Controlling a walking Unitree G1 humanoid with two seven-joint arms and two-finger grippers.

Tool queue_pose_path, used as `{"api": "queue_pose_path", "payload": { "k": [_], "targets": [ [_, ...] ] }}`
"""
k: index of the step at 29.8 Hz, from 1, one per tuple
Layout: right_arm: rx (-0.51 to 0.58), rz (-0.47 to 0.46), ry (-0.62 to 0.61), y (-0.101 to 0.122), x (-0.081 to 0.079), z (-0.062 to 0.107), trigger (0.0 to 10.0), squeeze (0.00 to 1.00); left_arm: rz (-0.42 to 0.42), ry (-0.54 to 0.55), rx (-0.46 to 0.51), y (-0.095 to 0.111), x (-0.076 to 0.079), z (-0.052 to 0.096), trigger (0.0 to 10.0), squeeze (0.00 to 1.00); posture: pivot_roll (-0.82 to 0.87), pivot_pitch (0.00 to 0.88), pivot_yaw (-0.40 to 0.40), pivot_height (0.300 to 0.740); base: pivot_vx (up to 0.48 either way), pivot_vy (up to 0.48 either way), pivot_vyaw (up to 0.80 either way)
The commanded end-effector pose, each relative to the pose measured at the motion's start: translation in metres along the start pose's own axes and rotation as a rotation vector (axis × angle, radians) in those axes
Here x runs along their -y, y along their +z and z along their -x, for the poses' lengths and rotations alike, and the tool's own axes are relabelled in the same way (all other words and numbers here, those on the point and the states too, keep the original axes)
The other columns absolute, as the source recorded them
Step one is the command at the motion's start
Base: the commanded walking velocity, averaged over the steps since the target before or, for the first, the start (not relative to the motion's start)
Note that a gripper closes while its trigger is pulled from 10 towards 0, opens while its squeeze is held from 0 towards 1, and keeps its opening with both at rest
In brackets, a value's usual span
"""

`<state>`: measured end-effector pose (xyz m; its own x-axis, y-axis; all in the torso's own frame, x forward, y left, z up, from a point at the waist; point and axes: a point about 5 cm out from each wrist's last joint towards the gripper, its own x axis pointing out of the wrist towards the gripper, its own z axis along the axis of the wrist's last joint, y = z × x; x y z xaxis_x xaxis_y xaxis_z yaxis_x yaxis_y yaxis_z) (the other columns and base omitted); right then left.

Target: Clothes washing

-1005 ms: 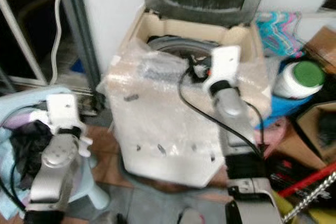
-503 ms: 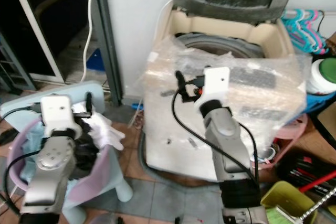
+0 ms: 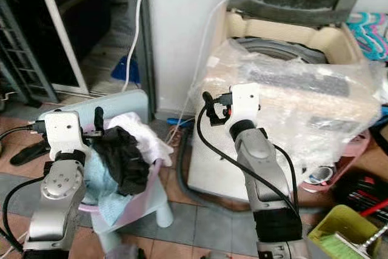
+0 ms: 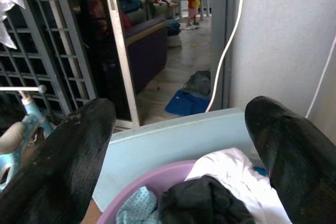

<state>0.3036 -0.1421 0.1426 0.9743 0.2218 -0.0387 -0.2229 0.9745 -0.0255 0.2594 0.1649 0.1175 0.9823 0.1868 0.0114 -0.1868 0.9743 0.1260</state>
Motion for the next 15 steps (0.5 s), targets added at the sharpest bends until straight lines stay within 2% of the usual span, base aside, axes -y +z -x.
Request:
{"api": "queue_pose_path", "payload": {
  "k": [1, 7, 15],
  "targets": [
    [0.019, 0.008, 0.009, 0.004, 0.002, 0.001, 10.0, 0.0, 0.001, -0.011, 0.001, 0.003, 0.003, 0.0, 10.0, 0.0, 0.0, 0.0, -0.032, 0.74, 0.0, 0.0, 0.8],
    [0.013, 0.007, 0.075, 0.005, -0.006, -0.001, 10.0, 0.0, 0.0, -0.015, -0.03, -0.001, 0.006, 0.0, 10.0, 0.0, 0.0, 0.0, -0.035, 0.74, 0.0, 0.0, 0.8],
    [0.01, 0.045, 0.154, 0.006, -0.013, -0.004, 10.0, 0.0, 0.007, 0.02, -0.087, -0.01, -0.002, 0.003, 10.0, 0.0, 0.0, 0.0, -0.048, 0.74, 0.0, 0.0, 0.8]
  ]
}}
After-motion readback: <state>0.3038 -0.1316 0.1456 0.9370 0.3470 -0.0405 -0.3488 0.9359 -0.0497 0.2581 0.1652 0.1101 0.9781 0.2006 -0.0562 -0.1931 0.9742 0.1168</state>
